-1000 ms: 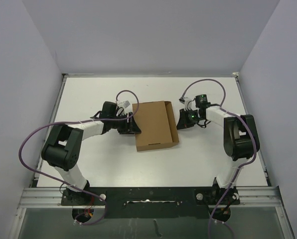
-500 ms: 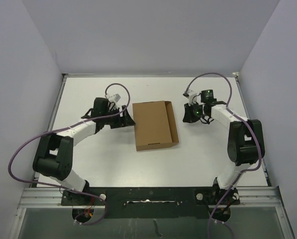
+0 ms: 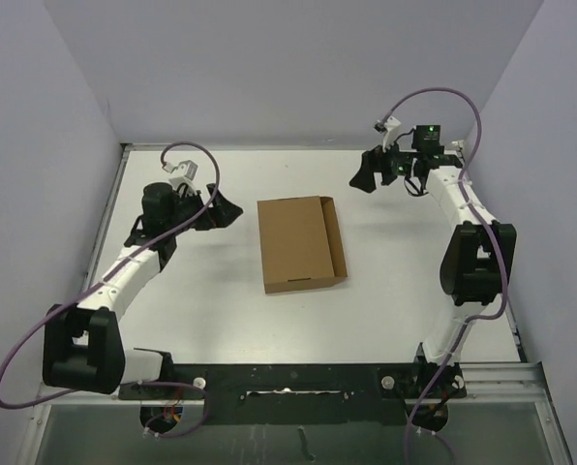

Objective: Fold the paper box

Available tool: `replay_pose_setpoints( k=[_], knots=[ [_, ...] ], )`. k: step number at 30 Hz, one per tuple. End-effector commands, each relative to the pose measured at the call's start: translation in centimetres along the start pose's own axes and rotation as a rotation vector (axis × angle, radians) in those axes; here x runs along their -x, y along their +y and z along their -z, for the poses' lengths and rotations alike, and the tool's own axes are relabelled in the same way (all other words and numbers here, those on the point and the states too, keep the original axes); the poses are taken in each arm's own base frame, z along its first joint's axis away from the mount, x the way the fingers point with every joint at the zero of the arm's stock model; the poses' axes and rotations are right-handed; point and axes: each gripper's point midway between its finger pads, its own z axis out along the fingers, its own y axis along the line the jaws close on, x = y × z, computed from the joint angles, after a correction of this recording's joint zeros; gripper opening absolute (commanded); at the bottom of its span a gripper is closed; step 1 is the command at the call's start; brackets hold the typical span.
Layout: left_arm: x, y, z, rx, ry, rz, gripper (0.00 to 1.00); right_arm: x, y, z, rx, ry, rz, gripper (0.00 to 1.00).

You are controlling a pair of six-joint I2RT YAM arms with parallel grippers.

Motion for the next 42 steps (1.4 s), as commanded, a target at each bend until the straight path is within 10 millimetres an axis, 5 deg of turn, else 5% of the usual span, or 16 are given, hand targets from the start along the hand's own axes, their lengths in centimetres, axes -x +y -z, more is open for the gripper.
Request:
replay_pose_setpoints(
  k=[1,11,15,24,31,38,42],
  knots=[
    [2.8,-0.2,-0.7,-0.068,-0.033,0.097,0.98,-2.4,0.0,-1.5,0.064,0.023,-0.163,0.94],
    [0.8,2.2,-6.2,-0.018,0.121,0.221,0.93,-6.2,-2.7,-6.0,-0.062,0.150,-0.296,0.21],
    [-1.2,2.8,-8.0,0.028,0.177,0.201,0.92,-7.4,-2.9,-8.0,-0.025,0.175,-0.331,0.02],
    [-4.5,3.2,-12.4,0.023,0.301,0.219,0.67,-7.0,-0.6,-11.8,0.035,0.219,-0.278,0.00],
    [-6.5,0.4,-14.8,-0.043,0.381,0.183,0.50,-6.2,3.1,-13.5,0.083,0.253,-0.201,0.00],
    [-8.0,-2.0,-15.4,-0.072,0.412,0.150,0.47,-4.9,8.6,-14.8,0.098,0.295,-0.057,0.00],
    [-7.4,-1.5,-15.6,-0.061,0.412,0.152,0.47,-5.5,7.7,-14.7,0.027,0.336,0.022,0.00]
  ],
)
